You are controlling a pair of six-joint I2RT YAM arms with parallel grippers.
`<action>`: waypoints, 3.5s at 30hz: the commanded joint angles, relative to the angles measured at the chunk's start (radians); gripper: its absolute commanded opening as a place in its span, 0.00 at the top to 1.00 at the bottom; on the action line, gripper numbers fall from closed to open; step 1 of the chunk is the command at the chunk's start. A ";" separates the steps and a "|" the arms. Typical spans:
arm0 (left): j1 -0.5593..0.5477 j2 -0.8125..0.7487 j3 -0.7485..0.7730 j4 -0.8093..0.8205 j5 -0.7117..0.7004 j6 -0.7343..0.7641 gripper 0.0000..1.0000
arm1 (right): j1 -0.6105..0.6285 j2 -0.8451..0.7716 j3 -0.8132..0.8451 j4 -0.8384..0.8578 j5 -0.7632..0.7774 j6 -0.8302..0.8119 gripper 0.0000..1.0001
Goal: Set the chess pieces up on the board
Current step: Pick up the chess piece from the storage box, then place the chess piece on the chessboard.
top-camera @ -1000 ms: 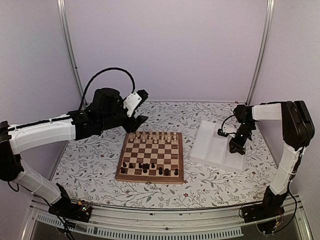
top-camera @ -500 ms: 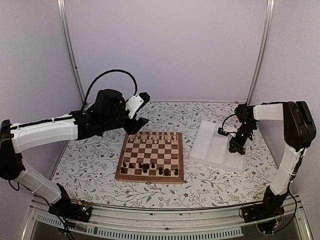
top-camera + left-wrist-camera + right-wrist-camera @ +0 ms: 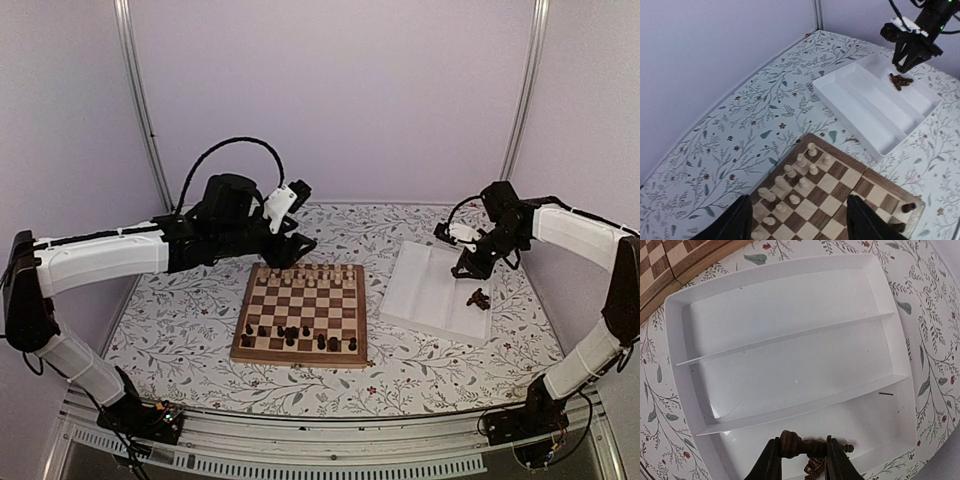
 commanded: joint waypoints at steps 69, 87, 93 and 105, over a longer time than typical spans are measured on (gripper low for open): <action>-0.020 0.323 -0.044 0.553 0.513 -0.458 0.91 | 0.536 -0.228 0.113 0.103 0.077 -0.020 0.30; -0.051 0.434 -0.311 0.979 0.347 -0.150 0.89 | 0.446 -0.272 -0.006 0.146 0.007 0.044 0.27; -0.051 0.481 -0.271 0.914 0.383 -0.149 0.87 | 0.446 -0.239 -0.010 0.147 -0.011 0.047 0.27; -0.050 0.514 -0.222 0.847 0.397 -0.152 0.75 | 0.446 -0.203 -0.009 0.146 -0.020 0.043 0.27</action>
